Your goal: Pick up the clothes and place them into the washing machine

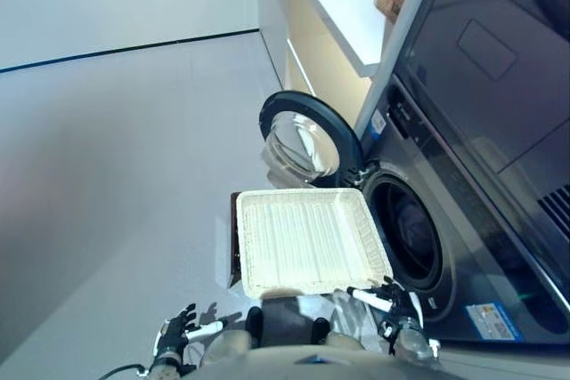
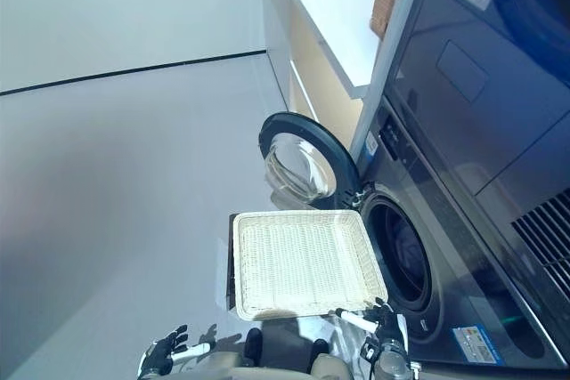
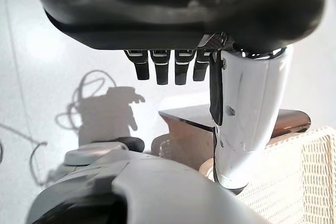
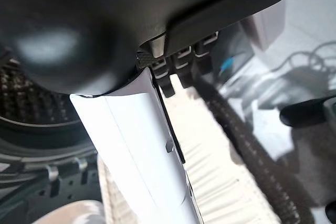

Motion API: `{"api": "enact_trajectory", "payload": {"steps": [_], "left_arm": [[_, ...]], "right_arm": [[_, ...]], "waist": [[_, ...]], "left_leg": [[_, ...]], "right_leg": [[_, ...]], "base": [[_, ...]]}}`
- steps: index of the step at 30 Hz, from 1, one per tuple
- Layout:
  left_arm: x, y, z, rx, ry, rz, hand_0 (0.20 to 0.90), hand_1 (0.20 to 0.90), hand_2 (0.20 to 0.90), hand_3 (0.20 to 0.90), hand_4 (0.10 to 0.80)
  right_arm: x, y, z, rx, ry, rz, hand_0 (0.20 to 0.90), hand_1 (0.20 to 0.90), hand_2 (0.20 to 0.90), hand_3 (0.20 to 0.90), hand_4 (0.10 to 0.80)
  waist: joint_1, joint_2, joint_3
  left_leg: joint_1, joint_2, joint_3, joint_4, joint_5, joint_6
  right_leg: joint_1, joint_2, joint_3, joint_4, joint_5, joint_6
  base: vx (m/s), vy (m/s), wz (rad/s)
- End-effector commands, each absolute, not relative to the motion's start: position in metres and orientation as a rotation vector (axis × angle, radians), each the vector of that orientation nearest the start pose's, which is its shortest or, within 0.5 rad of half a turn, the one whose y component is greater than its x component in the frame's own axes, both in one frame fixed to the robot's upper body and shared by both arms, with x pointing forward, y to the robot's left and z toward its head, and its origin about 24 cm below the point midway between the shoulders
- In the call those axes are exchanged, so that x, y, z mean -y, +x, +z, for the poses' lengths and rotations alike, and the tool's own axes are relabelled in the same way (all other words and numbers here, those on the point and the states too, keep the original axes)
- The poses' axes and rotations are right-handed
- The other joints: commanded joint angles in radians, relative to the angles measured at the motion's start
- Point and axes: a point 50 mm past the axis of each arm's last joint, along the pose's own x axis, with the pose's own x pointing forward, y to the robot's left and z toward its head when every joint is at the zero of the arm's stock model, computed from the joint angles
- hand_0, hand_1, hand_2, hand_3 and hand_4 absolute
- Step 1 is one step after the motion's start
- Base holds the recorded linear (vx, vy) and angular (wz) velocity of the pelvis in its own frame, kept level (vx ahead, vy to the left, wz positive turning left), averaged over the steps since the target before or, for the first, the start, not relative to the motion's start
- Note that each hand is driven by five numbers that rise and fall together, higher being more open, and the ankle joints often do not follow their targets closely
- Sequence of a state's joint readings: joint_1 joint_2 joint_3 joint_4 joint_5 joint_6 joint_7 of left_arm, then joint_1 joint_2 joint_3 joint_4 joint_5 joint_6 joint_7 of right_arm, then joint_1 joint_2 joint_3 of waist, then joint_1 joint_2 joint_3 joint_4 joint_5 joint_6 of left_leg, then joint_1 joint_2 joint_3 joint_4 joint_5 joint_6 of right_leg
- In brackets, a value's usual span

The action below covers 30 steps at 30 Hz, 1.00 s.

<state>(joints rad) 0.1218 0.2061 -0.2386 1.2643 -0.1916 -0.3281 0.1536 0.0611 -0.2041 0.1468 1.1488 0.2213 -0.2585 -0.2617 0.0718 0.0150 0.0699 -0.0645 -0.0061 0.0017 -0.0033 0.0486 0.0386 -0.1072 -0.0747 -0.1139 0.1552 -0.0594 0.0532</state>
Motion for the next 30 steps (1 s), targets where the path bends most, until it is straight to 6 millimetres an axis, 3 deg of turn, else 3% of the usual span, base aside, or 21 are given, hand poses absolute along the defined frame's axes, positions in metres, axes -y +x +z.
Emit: {"api": "enact_trajectory", "payload": {"steps": [1,9,15,20,30], "left_arm": [[-0.228,0.066,-0.16,-1.037,0.294,0.22,0.9,0.9,0.9,0.9,0.8],[-0.227,0.071,-0.163,-1.095,0.269,0.133,0.9,0.9,0.9,0.9,0.8],[-0.222,0.07,-0.165,-1.124,0.273,0.057,0.9,0.9,0.9,0.9,0.8],[-0.221,0.068,-0.166,-1.139,0.279,0.041,0.9,0.9,0.9,0.9,0.8],[-0.22,0.057,-0.169,-1.195,0.269,0.04,0.9,0.9,0.9,0.9,0.8]], "right_arm": [[0.233,0.105,-0.146,-0.896,-0.222,-0.377,0.9,0.9,0.9,0.9,0.8],[0.235,0.066,-0.162,-1.129,-0.372,-0.214,0.9,0.9,0.9,0.9,0.8],[0.246,0.038,-0.165,-1.262,-0.366,-0.268,0.9,0.9,0.9,0.9,0.8],[0.245,0.031,-0.167,-1.289,-0.35,-0.267,0.9,0.9,0.9,0.9,0.8],[0.24,0.038,-0.167,-1.271,-0.352,-0.238,0.9,0.9,0.9,0.9,0.8]], "waist": [[0.022,-0.024,-0.049],[0.013,-0.032,-0.113],[0.008,-0.035,-0.151],[0.001,-0.04,-0.16],[-0.011,-0.045,-0.17]], "left_leg": [[-0.044,-0.028,0.031,-0.026,0.063,-0.061],[0.03,-0.032,0.023,-0.029,0.045,-0.055],[0.075,-0.031,0.029,-0.022,0.02,-0.049],[0.093,-0.026,0.03,-0.019,0.011,-0.047],[0.112,-0.019,0.04,-0.028,0.003,-0.048]], "right_leg": [[0.036,-0.006,-0.011,-0.113,0.109,0.036],[0.11,-0.015,-0.026,-0.098,0.092,0.038],[0.149,-0.019,-0.021,-0.086,0.078,0.039],[0.164,-0.018,-0.017,-0.082,0.071,0.038],[0.17,-0.011,-0.005,-0.088,0.068,0.038]], "base": [[0.035,-0.028,0.06],[0.018,-0.008,0.08],[0.022,0.0,0.02],[0.007,-0.002,0.01],[0.0,0.0,0.0]]}}
